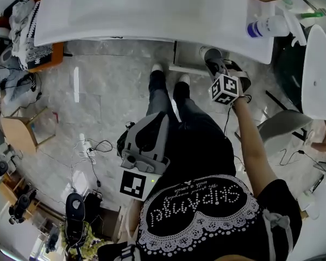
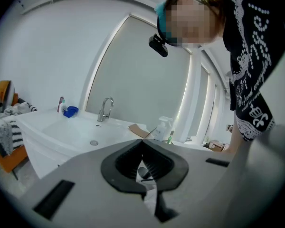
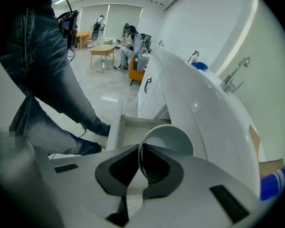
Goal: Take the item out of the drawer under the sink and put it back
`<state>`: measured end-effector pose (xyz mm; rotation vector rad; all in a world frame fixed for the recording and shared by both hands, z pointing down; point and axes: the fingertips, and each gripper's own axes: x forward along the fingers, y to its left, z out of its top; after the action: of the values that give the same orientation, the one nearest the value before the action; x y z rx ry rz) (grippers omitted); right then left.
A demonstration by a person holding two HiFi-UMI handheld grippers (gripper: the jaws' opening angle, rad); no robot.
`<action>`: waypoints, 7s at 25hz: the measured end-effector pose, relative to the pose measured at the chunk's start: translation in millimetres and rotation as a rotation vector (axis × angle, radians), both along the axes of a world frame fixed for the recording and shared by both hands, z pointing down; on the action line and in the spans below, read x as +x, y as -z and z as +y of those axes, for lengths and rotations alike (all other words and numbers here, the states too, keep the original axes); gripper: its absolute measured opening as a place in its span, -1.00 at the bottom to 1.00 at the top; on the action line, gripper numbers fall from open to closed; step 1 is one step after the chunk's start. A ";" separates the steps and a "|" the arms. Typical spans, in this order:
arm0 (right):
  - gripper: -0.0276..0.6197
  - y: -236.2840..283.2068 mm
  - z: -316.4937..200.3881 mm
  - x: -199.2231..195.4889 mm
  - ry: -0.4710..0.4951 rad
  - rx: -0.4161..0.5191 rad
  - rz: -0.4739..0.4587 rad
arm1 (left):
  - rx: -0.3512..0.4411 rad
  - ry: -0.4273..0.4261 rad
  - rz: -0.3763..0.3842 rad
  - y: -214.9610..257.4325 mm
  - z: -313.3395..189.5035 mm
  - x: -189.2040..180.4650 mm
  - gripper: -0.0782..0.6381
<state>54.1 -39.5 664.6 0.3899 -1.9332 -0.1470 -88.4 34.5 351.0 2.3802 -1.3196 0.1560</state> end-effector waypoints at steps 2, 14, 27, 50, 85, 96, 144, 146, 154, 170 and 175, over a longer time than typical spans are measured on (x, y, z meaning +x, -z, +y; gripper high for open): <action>-0.84 -9.8 -3.6 -0.2 -0.003 -0.016 0.013 | -0.005 0.011 0.001 -0.4 0.5 -3.5 -0.77; -0.84 -69.4 -25.1 -1.7 -0.012 -0.116 0.080 | -0.036 0.033 -0.004 -1.8 9.6 -14.6 -0.77; -0.84 -107.4 -27.1 -4.4 0.034 -0.169 0.157 | -0.070 0.036 0.000 -10.9 16.0 -15.9 -0.77; -0.57 -106.2 -27.8 -6.4 -0.023 -0.238 0.127 | -0.086 0.023 0.023 -12.1 15.3 -13.9 -0.77; -0.86 212.4 -15.1 -6.9 -0.609 0.143 -0.793 | 0.123 -0.115 0.113 14.9 -13.8 25.7 -0.77; -0.86 324.0 23.8 34.8 -0.656 0.374 -0.973 | 0.200 -0.266 0.111 27.9 -28.2 89.8 -0.77; -0.86 337.2 73.4 36.3 -0.728 0.290 -1.196 | 0.185 -0.605 -0.031 -1.6 -6.0 149.1 -0.77; -0.86 337.3 73.4 36.9 -0.733 0.292 -1.199 | 0.179 -0.607 -0.033 -2.5 -6.4 148.8 -0.77; -0.86 337.7 69.9 27.6 -0.731 0.267 -1.177 | 0.157 -0.606 -0.016 -0.1 -8.1 143.1 -0.77; -0.86 339.9 62.6 23.5 -0.732 0.268 -1.155 | 0.155 -0.586 0.000 4.9 -15.7 136.1 -0.77; -0.86 340.9 61.2 20.9 -0.723 0.262 -1.153 | 0.159 -0.569 0.000 6.8 -17.3 132.4 -0.77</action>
<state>75.1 21.7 323.6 1.5753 -2.7135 0.3928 44.0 17.2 344.2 2.8328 -0.6387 0.2176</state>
